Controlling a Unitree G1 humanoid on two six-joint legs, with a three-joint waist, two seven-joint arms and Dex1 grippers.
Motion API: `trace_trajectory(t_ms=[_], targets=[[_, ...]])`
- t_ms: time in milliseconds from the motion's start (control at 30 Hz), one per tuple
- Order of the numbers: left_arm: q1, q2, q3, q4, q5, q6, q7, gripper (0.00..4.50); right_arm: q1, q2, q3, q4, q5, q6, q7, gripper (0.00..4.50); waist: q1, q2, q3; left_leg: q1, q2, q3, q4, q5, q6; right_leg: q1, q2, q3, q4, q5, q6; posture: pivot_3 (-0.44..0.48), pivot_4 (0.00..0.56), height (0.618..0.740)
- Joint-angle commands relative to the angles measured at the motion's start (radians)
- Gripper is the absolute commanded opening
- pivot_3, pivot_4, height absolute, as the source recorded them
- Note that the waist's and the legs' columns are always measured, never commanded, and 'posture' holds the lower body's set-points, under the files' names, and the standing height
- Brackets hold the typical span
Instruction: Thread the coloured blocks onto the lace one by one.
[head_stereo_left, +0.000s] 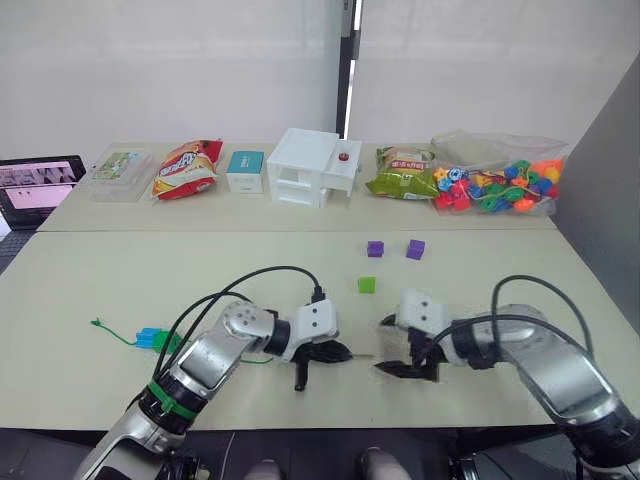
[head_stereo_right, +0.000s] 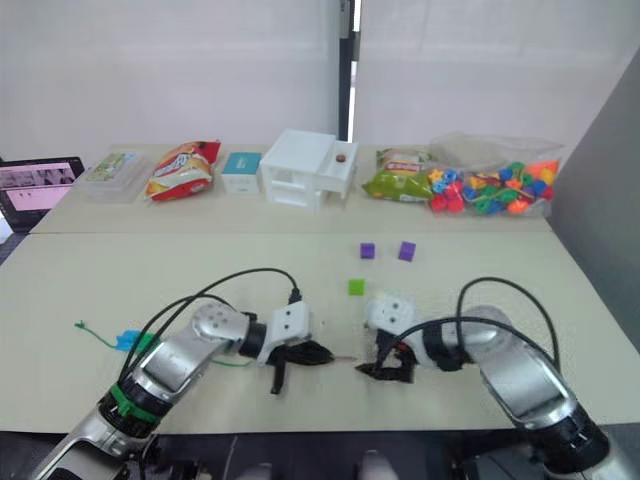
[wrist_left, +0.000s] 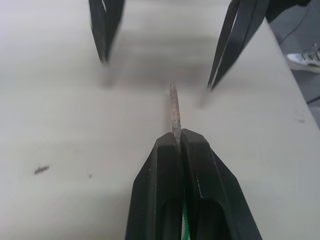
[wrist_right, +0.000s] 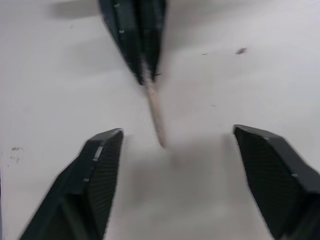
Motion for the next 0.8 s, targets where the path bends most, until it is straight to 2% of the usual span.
trace_trajectory(t_ms=[33, 133, 200, 300, 433, 567, 733, 800], targets=[[0.001, 0.020, 0.036, -0.035, -0.021, -0.005, -0.014, 0.00, 0.053, 0.067, -0.148, -0.059, 0.056, 0.075, -0.120, 4.46, 0.001, 0.000, 0.000, 0.000, 0.000, 0.000, 0.000, 0.000, 0.000, 0.000, 0.000, 0.000, 0.000, 0.000, 0.000, 0.000, 0.150, 0.740], [0.012, 0.043, 0.059, -0.063, -0.033, 0.015, -0.016, 0.00, 0.119, 0.227, -0.240, -0.083, 0.043, 0.125, -0.324, 4.46, 0.001, 0.000, 0.000, 0.000, 0.000, 0.000, 0.000, 0.000, 0.000, 0.000, 0.000, 0.000, 0.001, 0.000, 0.000, 0.000, 0.150, 0.740], [0.021, 0.051, 0.069, -0.080, -0.038, 0.028, -0.013, 0.00, 0.145, 0.311, -0.254, -0.090, 0.025, 0.128, -0.422, 4.46, 0.000, 0.000, 0.000, 0.000, 0.000, 0.000, 0.000, 0.000, 0.000, 0.000, 0.000, 0.000, 0.001, 0.000, 0.000, 0.000, 0.150, 0.740], [0.031, 0.055, 0.081, -0.100, -0.045, 0.050, -0.005, 0.00, 0.180, 0.416, -0.218, -0.070, -0.049, 0.072, -0.578, 4.46, 0.000, 0.000, 0.000, 0.000, 0.000, 0.000, 0.000, 0.000, 0.000, -0.001, 0.000, 0.000, 0.001, 0.000, 0.000, 0.000, 0.150, 0.740], [0.047, 0.068, 0.090, -0.125, -0.050, 0.067, 0.004, 0.00, 0.130, 0.658, -0.211, 0.092, -0.173, -0.115, -0.895, 4.46, -0.015, 0.002, 0.000, 0.001, 0.001, 0.000, -0.002, 0.000, 0.000, -0.001, 0.001, 0.001, 0.001, 0.000, 0.000, 0.000, 0.150, 0.740], [0.052, 0.077, 0.097, -0.138, -0.053, 0.079, 0.011, 0.00, 0.039, 0.716, -0.227, 0.261, -0.216, -0.255, -0.984, 4.46, -0.016, 0.002, 0.000, 0.001, 0.000, 0.001, -0.003, 0.001, -0.002, -0.002, 0.000, 0.002, 0.003, 0.000, 0.000, 0.000, 0.150, 0.740], [0.059, 0.084, 0.100, -0.151, -0.054, 0.086, 0.021, 0.00, -0.093, 0.718, -0.263, 0.496, -0.220, -0.381, -1.046, 4.46, -0.017, 0.002, 0.000, 0.002, 0.000, 0.000, -0.004, 0.001, -0.002, -0.002, 0.000, 0.001, 0.005, 0.000, 0.000, 0.000, 0.150, 0.740], [0.065, 0.087, 0.104, -0.158, -0.055, 0.090, 0.027, 0.00, -0.180, 0.715, -0.280, 0.642, -0.203, -0.456, -1.048, 4.46, -0.020, 0.002, 0.000, 0.002, 0.000, 0.001, -0.004, 0.001, -0.002, -0.002, 0.000, 0.002, 0.004, 0.000, 0.000, 0.000, 0.150, 0.740]])
